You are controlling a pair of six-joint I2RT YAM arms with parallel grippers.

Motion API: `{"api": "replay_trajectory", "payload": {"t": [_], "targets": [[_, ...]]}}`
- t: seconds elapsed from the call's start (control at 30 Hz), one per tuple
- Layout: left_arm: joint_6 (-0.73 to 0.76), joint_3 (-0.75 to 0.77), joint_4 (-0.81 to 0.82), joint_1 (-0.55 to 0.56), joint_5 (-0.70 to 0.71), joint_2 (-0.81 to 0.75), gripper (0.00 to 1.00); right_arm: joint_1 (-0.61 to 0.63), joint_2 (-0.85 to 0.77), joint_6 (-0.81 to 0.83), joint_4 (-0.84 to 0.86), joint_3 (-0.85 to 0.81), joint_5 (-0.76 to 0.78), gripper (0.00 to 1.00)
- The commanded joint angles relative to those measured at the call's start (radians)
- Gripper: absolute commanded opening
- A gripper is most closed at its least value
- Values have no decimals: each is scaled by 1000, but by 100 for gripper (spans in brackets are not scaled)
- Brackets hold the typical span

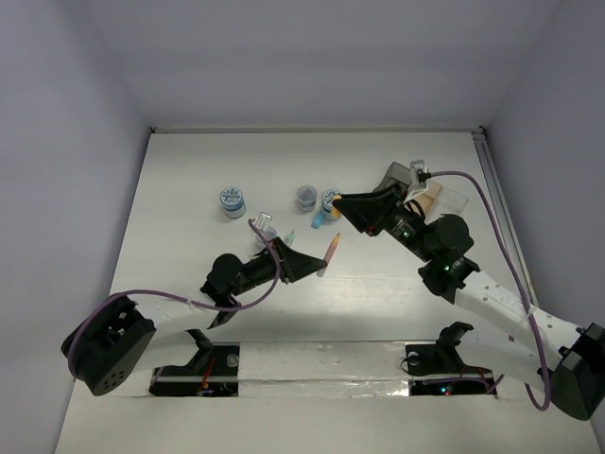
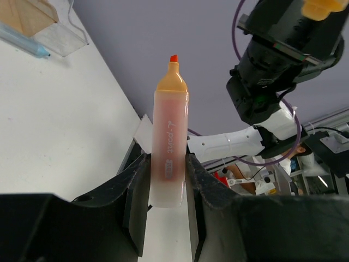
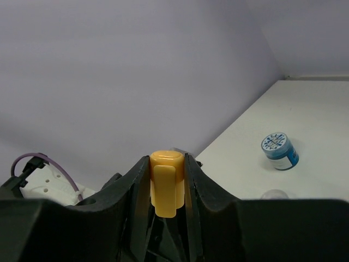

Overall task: Sort the stationery into containers
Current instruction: Close the pen cap on the pen.

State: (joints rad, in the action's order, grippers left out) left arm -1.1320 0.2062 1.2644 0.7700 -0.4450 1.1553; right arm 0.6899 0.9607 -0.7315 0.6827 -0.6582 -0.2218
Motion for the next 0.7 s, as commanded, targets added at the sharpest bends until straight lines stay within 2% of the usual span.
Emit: {"api": "replay_trajectory", "payload": {"t": [0.0, 0.3, 0.67], "targets": [[-2, 28, 572, -6, -23, -61, 0, 11, -16, -13, 87, 14, -14, 13], [21, 21, 523, -15, -17, -138, 0, 11, -2, -26, 109, 43, -7, 13], [31, 18, 520, -15, -9, -158, 0, 11, 18, -62, 124, 63, -33, 13]]}}
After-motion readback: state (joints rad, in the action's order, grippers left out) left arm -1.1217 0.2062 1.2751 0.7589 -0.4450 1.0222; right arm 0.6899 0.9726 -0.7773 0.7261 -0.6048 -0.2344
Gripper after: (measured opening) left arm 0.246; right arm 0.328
